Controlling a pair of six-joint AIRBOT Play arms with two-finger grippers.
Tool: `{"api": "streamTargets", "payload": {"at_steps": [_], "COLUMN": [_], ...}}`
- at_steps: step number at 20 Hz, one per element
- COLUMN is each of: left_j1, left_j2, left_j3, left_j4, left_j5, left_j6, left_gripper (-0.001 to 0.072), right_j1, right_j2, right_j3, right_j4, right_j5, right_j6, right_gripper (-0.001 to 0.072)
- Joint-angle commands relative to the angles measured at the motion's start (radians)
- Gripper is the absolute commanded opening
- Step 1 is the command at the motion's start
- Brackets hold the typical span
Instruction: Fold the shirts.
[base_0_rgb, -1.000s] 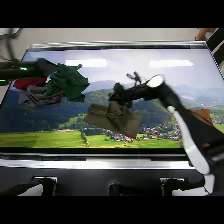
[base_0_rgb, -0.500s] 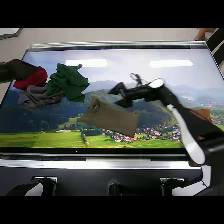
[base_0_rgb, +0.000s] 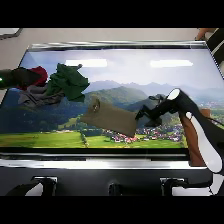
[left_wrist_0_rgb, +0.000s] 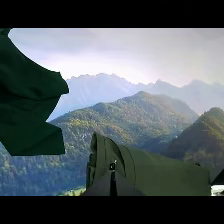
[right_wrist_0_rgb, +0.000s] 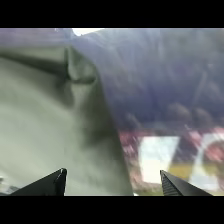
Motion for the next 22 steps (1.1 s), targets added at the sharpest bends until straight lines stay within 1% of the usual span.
{"api": "streamTargets", "payload": {"at_steps": [1, 2, 3, 4, 5, 6, 8, 10, 13, 15, 17, 19, 22], "left_j1": [0.0, 0.0, 0.0, 0.0, 0.0, 0.0, 0.0, 0.0, 0.0, 0.0, 0.0, 0.0, 0.0], "left_j2": [0.002, 0.002, 0.002, 0.002, 0.002, 0.002, 0.002, 0.002, 0.002, 0.002, 0.002, 0.002, 0.002], "left_j3": [-0.003, -0.003, -0.003, -0.003, -0.003, -0.003, -0.003, -0.003, -0.003, -0.003, -0.003, -0.003, -0.003], "left_j4": [0.0, -0.001, -0.001, -0.001, 0.0, 0.0, 0.001, 0.001, 0.001, 0.001, 0.001, 0.001, 0.001], "left_j5": [0.0, 0.0, 0.0, 0.0, 0.0, 0.0, 0.0, 0.001, 0.001, 0.001, 0.001, 0.001, 0.0], "left_j6": [-0.011, -0.011, -0.011, -0.011, -0.011, -0.011, -0.01, -0.006, -0.006, -0.002, 0.0, 0.0, 0.0], "left_gripper": [0.0027, 0.0027, 0.0027, 0.0027, 0.0027, 0.0027, 0.0027, 0.0027, 0.0027, 0.0027, 0.0027, 0.0027, 0.0027], "right_j1": [0.064, 0.086, 0.1, 0.106, 0.103, 0.087, 0.024, -0.08, -0.291, -0.439, -0.576, -0.712, -0.863], "right_j2": [-0.034, -0.049, -0.056, -0.055, -0.051, -0.041, 0.01, 0.084, 0.18, 0.222, 0.252, 0.288, 0.321], "right_j3": [-0.077, -0.077, -0.076, -0.074, -0.063, -0.039, 0.031, 0.122, 0.253, 0.308, 0.336, 0.339, 0.339], "right_j4": [0.105, 0.131, 0.164, 0.201, 0.242, 0.262, 0.269, 0.241, 0.13, 0.067, 0.053, 0.054, 0.054], "right_j5": [-0.14, -0.146, -0.15, -0.158, -0.154, -0.129, -0.072, -0.03, 0.047, 0.117, 0.174, 0.195, 0.233], "right_j6": [-0.023, -0.023, -0.031, -0.06, -0.126, -0.167, -0.212, -0.208, -0.122, -0.091, -0.077, -0.051, -0.014], "right_gripper": [0.0614, 0.0554, 0.0387, 0.0224, 0.0094, 0.0044, 0.0044, 0.004, 0.004, 0.004, 0.004, 0.004, 0.0041]}}
